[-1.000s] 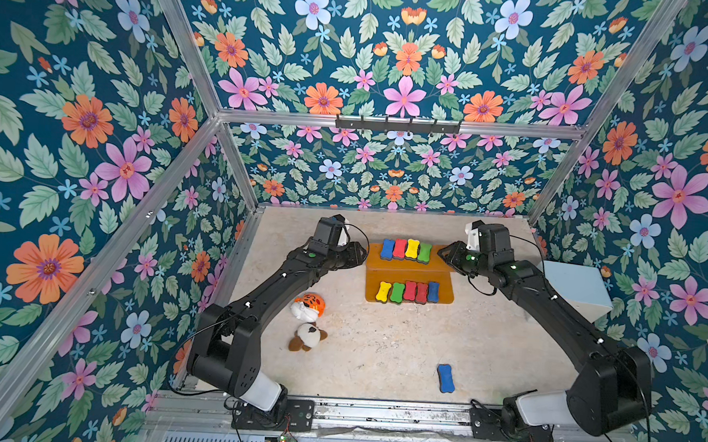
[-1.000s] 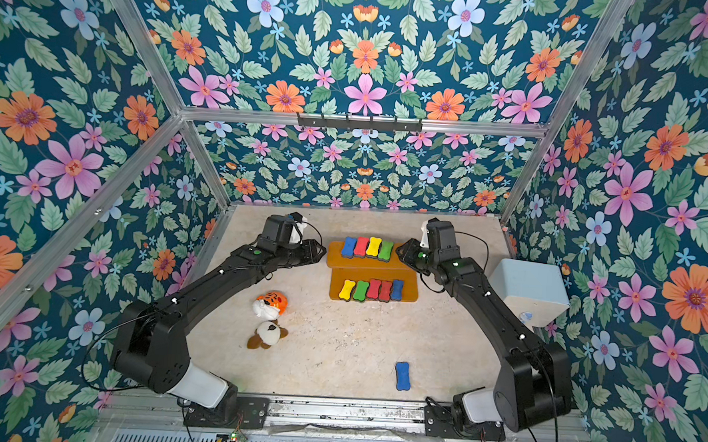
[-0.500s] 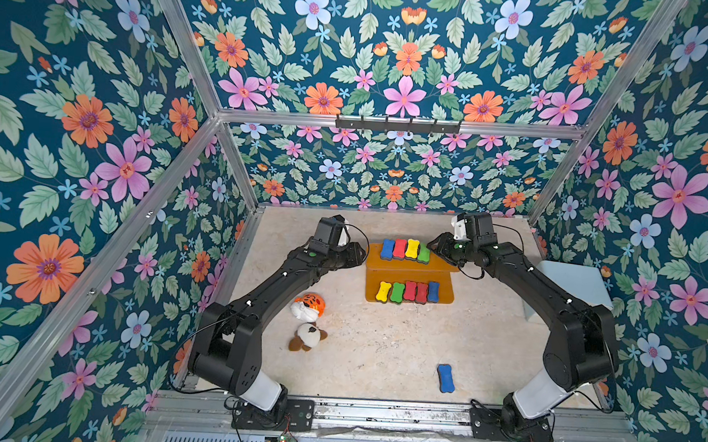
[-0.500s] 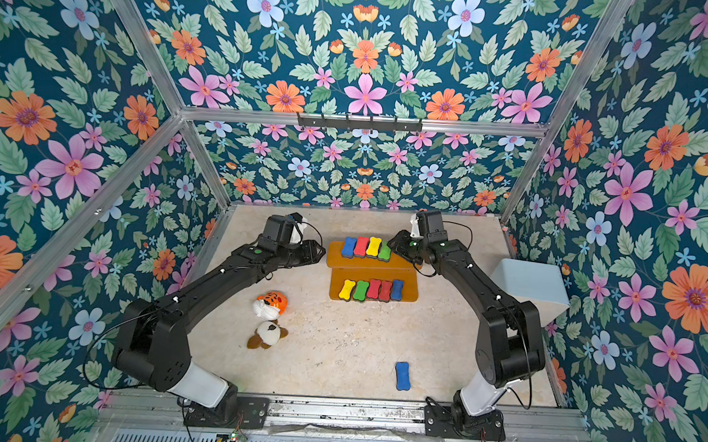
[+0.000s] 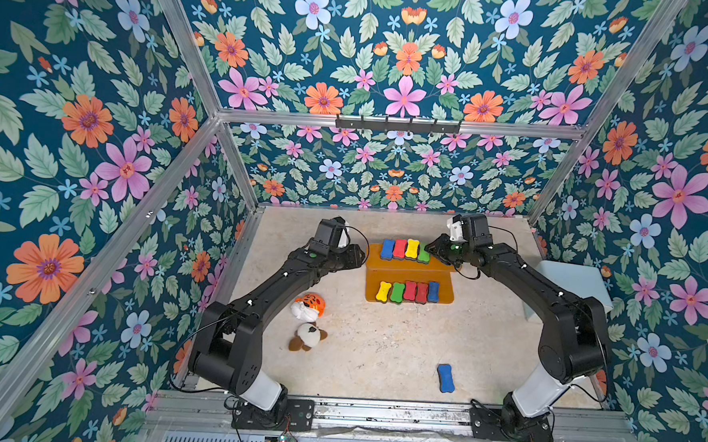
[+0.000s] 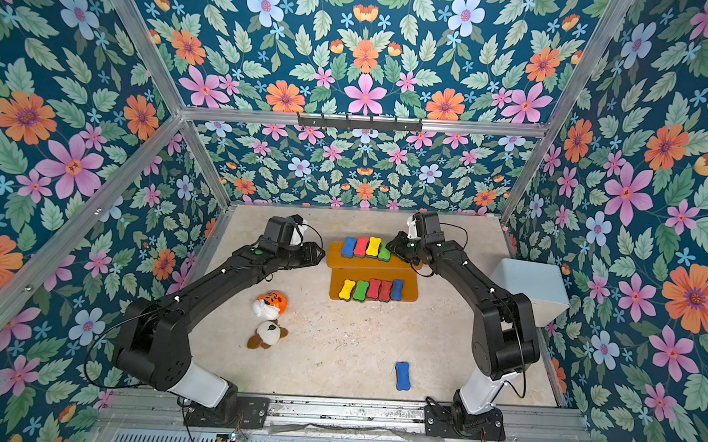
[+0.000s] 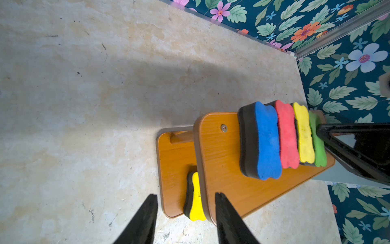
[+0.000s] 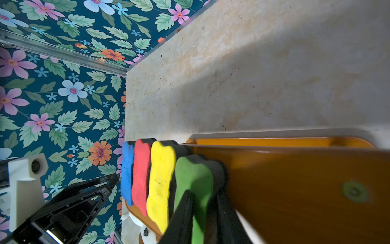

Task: Remove the whiteboard erasers from the shelf
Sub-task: Pick up the whiteboard eraser from the shelf, then place the whiteboard eraser at the center of the board.

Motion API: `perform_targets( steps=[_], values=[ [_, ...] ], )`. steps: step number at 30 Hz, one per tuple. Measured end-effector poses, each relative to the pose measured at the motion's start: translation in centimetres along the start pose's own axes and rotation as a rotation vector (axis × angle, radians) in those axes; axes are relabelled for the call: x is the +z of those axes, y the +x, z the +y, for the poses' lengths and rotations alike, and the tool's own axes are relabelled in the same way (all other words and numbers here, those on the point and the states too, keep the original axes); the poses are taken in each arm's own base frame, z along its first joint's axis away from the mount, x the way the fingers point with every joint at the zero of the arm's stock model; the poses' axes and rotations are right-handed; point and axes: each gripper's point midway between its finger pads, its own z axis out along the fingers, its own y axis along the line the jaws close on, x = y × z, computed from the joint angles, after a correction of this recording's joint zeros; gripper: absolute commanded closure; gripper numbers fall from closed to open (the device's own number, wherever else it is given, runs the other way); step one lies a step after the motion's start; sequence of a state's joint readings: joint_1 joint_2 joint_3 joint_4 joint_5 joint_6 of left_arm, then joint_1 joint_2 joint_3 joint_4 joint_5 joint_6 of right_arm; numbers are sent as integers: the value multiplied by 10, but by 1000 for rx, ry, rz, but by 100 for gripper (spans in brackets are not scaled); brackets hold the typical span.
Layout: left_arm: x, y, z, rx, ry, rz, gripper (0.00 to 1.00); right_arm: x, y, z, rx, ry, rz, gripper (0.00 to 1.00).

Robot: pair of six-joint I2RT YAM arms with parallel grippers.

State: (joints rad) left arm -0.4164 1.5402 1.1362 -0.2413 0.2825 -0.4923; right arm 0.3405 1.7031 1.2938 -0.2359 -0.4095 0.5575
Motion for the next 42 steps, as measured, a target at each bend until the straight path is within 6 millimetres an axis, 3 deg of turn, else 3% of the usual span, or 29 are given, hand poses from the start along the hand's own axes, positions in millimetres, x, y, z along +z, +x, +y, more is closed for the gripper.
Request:
perform_targets(
  steps=[9,25,32,42],
  values=[
    [2,2,2,-2,-4,7,50,-5,2,1,-3,-5,-9,100],
    [-9,7,2,-1,1,-1,50,-52,14,5,18,2,-102,100],
    [-15,16,2,1,6,4,50,-70,63,9,17,-6,-109,100],
    [-22,28,3,-1,19,13,50,-87,164,-1,42,14,-56,100]
  ],
)
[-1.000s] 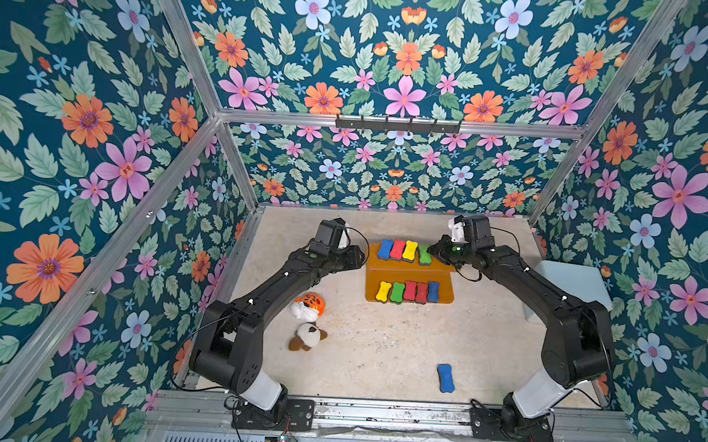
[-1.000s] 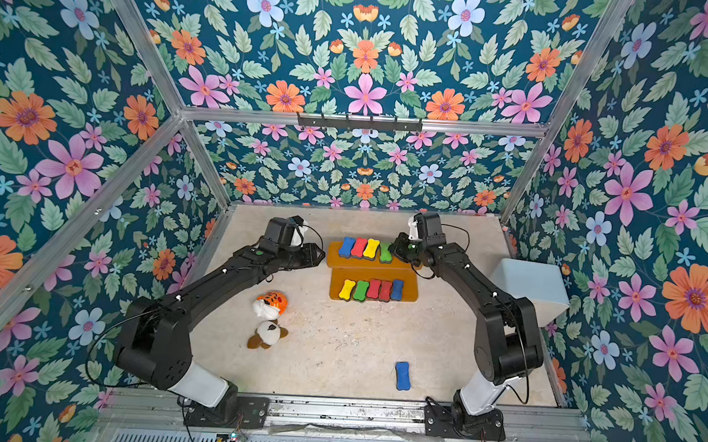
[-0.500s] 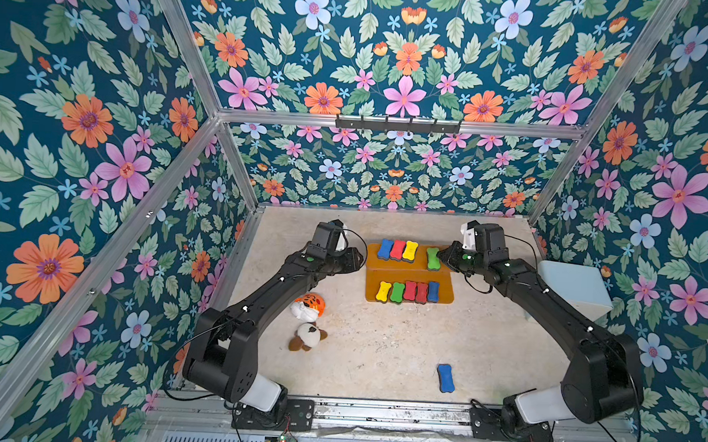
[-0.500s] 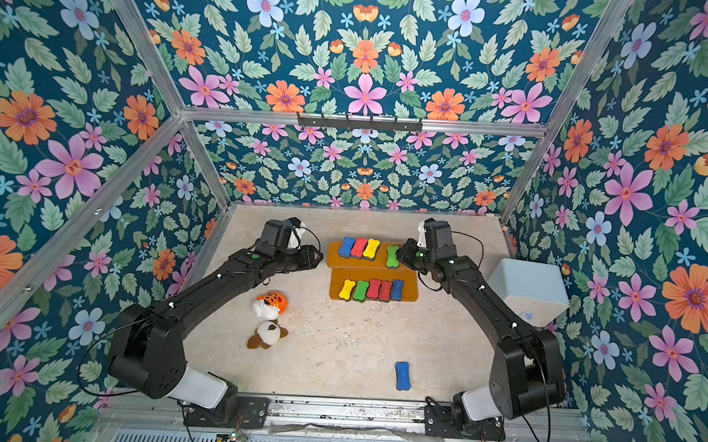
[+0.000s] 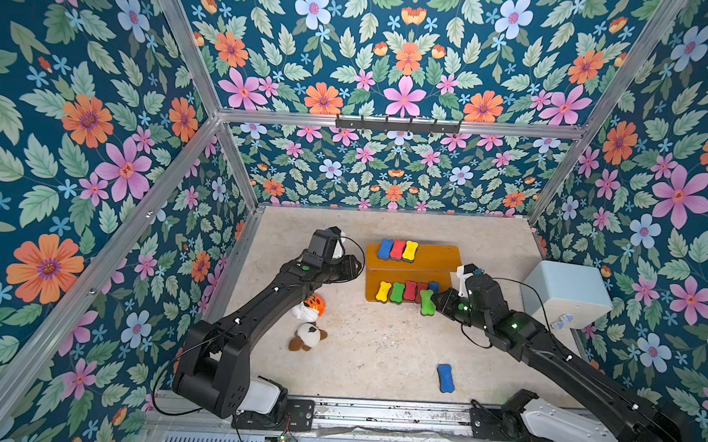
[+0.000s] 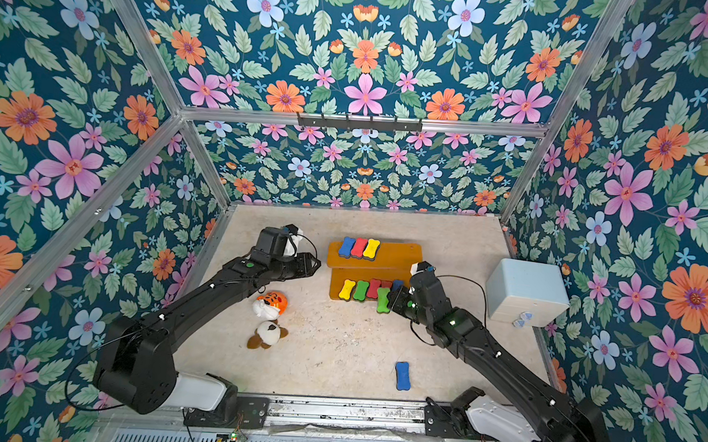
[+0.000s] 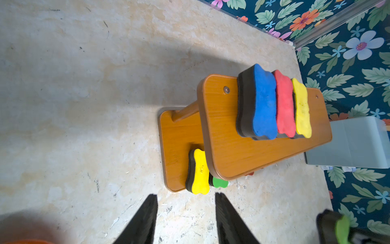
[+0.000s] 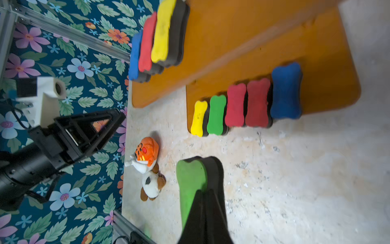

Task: Remove the whiteboard erasers from the shelf
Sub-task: Place the whiteboard eraser at the center of the board.

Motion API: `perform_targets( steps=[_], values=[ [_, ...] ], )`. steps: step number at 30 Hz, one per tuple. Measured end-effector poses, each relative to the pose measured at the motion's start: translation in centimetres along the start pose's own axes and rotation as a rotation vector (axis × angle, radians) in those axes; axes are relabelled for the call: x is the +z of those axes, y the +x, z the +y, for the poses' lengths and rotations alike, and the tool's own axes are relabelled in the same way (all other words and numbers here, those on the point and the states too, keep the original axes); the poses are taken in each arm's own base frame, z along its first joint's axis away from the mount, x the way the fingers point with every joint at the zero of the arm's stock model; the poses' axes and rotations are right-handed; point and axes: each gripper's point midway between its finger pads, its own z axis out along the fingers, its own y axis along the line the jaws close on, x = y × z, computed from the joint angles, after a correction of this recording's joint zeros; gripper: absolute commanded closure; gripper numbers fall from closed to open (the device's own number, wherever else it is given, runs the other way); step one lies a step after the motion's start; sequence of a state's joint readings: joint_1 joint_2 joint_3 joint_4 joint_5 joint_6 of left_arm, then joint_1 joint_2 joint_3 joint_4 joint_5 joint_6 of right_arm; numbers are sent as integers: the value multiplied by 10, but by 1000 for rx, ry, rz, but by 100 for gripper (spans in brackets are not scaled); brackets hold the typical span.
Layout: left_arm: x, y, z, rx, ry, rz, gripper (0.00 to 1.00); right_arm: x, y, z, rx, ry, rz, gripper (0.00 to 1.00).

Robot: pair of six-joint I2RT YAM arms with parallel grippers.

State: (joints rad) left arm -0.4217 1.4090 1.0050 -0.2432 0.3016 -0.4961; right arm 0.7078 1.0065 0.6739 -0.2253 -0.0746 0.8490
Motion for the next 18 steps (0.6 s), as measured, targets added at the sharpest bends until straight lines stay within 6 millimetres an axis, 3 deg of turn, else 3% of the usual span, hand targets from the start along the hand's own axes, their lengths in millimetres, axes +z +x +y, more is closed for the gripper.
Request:
perform_targets(
  steps=[8,13,18],
  values=[
    [1,1,-2,-2,16,4,50,5,74,-36,48,95,142,100],
    [2,1,-2,-7,16,4,50,1,107,-58,88,137,195,100],
    [2,-1,-3,-18,19,-3,50,-2,127,-72,121,159,221,100]
  ],
)
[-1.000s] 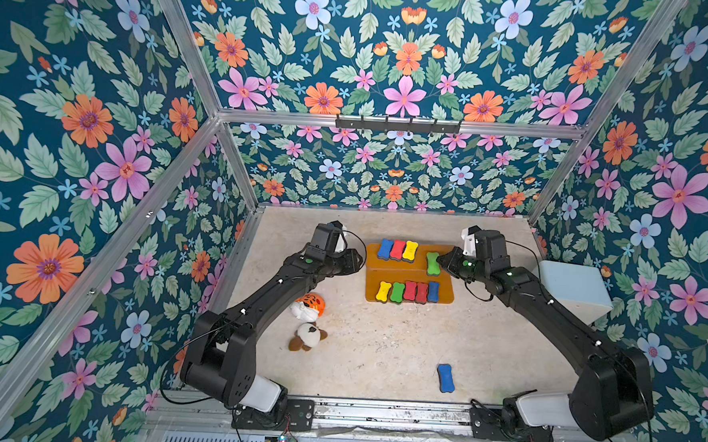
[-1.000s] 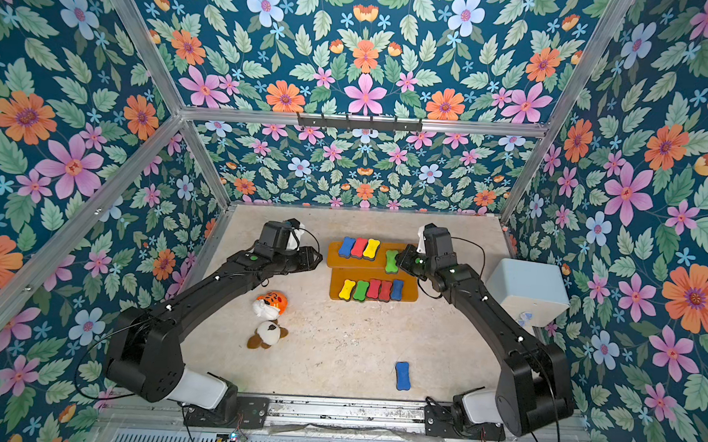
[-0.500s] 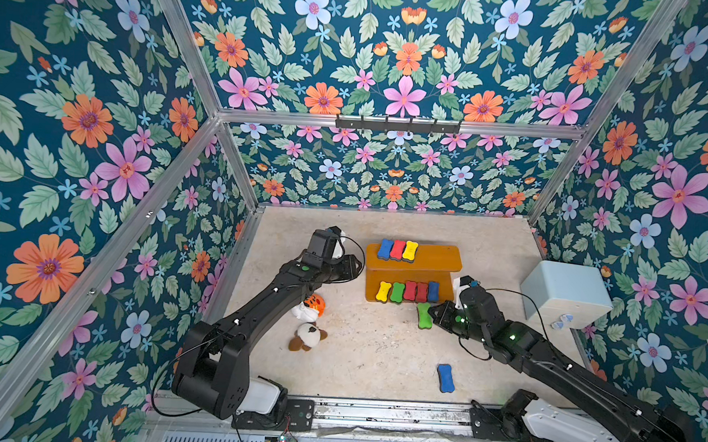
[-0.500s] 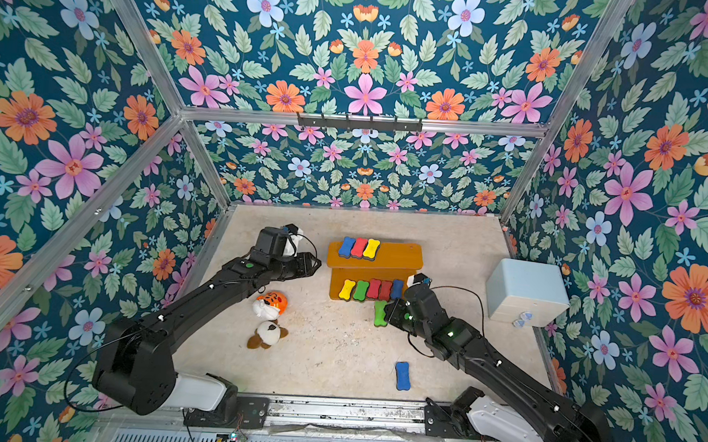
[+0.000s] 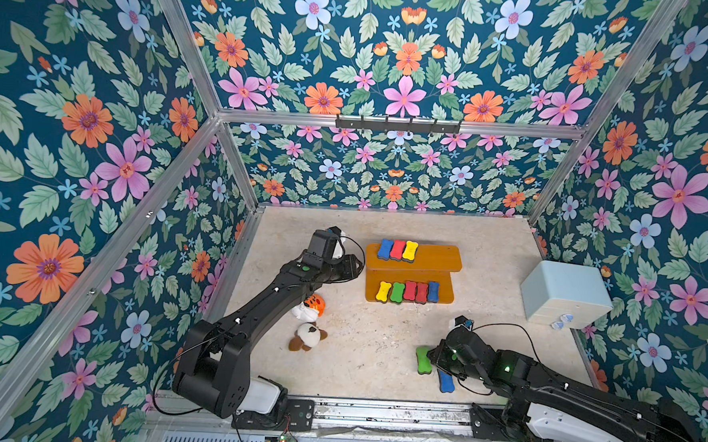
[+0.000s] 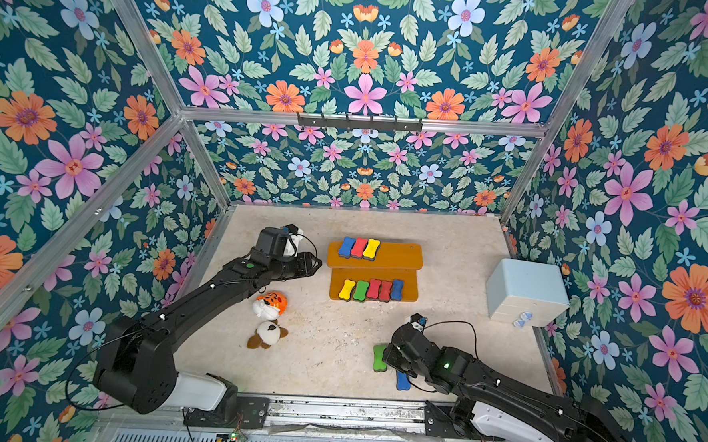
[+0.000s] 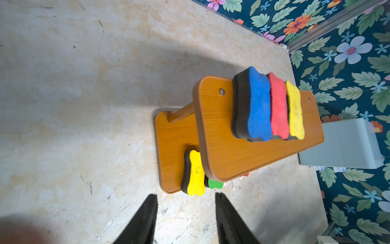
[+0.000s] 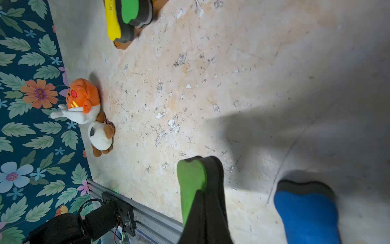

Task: Remove the whiteboard erasers from the shelf
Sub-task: Place the whiteboard eraser at the center of the board.

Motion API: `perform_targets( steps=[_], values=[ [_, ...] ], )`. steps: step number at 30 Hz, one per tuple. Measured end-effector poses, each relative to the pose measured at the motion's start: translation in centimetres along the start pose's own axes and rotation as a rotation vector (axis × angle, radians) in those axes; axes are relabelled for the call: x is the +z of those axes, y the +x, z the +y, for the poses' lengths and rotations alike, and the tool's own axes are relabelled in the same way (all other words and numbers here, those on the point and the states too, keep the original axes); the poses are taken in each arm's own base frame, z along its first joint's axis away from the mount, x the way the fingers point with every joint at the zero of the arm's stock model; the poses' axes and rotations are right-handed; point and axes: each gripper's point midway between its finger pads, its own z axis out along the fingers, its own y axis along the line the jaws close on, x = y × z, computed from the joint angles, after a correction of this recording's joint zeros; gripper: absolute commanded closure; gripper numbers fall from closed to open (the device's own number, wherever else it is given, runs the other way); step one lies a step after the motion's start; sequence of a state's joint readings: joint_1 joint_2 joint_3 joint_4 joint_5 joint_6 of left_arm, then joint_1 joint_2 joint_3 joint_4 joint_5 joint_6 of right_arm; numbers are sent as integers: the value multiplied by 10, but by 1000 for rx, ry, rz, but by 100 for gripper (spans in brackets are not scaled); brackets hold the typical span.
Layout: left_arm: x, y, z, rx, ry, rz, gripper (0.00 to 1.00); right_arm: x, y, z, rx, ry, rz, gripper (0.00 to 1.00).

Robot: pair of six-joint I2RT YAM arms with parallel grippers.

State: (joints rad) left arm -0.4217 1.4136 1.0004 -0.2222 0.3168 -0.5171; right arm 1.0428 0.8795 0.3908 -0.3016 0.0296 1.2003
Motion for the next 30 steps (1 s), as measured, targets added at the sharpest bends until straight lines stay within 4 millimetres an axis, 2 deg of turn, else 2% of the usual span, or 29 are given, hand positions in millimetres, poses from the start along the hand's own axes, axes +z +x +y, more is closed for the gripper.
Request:
perform_targets(
  steps=[10,22,30],
  values=[
    [0,-2,-1,1,3,-6,50,6,24,-17,19,42,46,100],
    [2,-4,-2,1,3,-6,50,9,30,-32,32,69,62,98],
    [1,-5,-2,3,2,-9,50,9,32,-33,35,66,71,96]
  ],
)
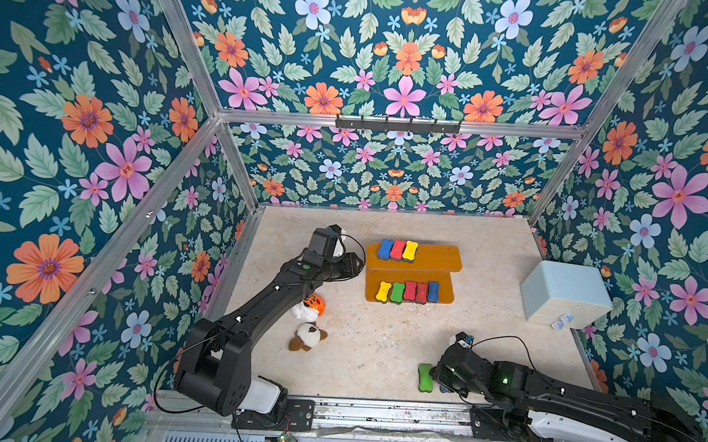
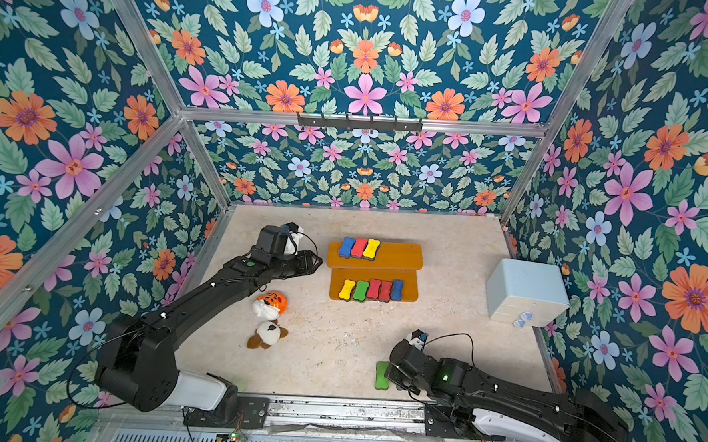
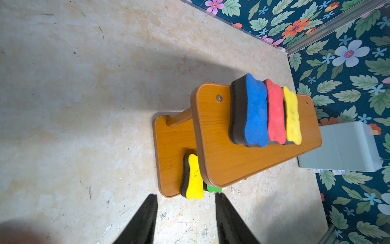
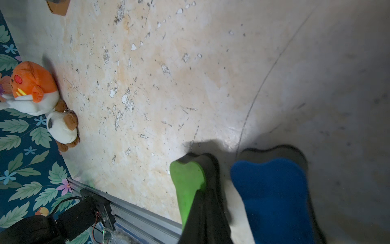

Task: Remove the whiteboard erasers from the shelf
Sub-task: Place the whiteboard eraser at the center of the board.

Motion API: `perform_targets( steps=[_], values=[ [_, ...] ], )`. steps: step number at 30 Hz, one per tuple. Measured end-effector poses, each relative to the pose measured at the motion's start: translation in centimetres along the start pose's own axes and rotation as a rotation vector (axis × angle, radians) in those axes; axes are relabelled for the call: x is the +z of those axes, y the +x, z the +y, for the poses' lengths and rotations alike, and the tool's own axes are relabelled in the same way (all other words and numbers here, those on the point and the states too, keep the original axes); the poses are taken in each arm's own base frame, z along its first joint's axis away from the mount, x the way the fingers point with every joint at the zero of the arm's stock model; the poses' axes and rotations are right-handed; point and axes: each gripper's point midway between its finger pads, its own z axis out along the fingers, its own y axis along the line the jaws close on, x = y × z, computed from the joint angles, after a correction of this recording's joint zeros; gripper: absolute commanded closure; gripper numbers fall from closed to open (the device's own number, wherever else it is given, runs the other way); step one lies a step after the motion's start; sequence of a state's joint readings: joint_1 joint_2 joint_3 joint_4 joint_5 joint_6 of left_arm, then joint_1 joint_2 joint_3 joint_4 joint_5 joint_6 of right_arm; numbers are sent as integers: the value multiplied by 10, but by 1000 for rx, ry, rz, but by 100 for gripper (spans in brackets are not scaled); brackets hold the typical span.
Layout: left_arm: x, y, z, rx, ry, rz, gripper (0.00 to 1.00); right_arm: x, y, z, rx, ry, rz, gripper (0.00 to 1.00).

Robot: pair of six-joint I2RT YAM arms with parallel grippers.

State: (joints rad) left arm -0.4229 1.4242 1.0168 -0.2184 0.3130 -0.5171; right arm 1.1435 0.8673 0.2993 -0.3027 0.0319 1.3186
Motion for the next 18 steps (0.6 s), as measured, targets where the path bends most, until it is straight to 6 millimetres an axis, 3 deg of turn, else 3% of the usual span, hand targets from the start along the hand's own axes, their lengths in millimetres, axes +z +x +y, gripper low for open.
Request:
perform_targets(
  steps=[18],
  values=[
    [1,1,2,1,-8,5,50,-1,1,3,-1,-9,5,92]
  ],
)
